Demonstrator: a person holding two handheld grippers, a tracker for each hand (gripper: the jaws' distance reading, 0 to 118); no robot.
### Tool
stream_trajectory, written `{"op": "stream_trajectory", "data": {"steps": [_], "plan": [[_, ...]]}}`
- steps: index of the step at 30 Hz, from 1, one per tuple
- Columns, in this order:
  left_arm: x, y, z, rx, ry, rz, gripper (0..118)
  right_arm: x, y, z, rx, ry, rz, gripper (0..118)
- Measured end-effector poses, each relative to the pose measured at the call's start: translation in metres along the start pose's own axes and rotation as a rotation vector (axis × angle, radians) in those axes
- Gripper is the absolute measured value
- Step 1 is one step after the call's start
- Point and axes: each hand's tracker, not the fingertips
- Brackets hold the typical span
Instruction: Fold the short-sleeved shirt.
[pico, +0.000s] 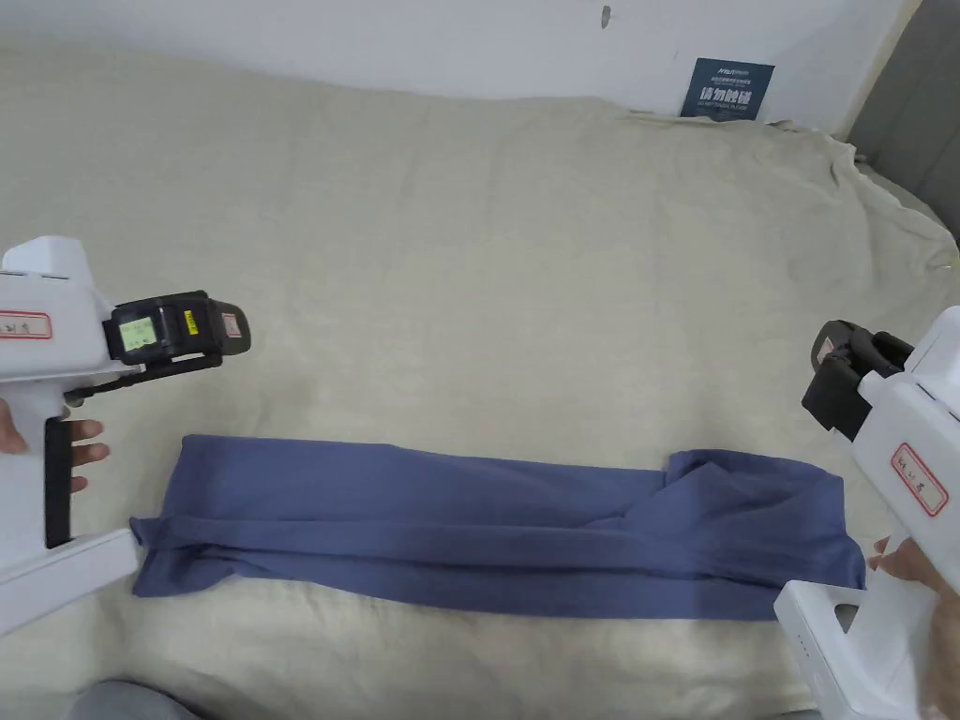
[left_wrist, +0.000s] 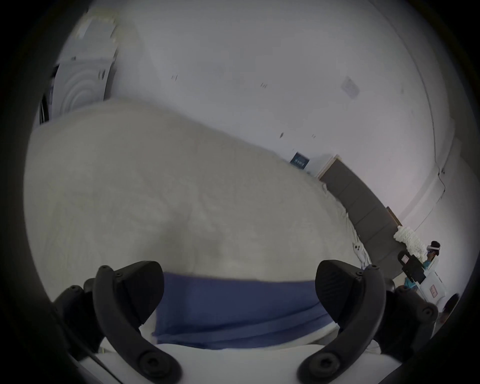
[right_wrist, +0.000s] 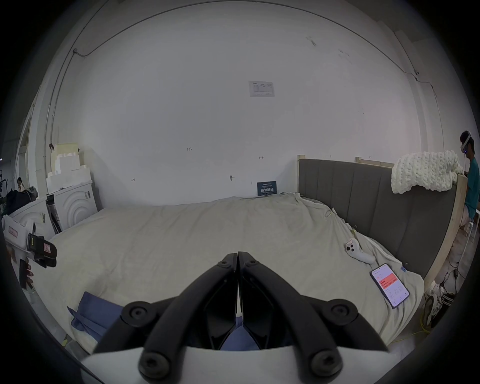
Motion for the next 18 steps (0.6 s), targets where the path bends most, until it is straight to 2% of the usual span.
{"op": "stream_trajectory", "data": {"steps": [7, 13, 18], "plan": [[-0.063, -0.015, -0.035, -0.273, 0.037, 0.094, 118, -0.003, 0.0, -0.007, -0.024, -0.019, 0.016, 0], [-0.097, -0.031, -0.063, -0.35, 0.062, 0.188, 117, -0.001, -0.004, -0.017, -0.048, -0.036, 0.023, 0], [-0.089, -0.047, -0.076, -0.367, 0.09, 0.171, 98, 0.001, -0.01, -0.025, -0.073, -0.041, 0.016, 0]]}}
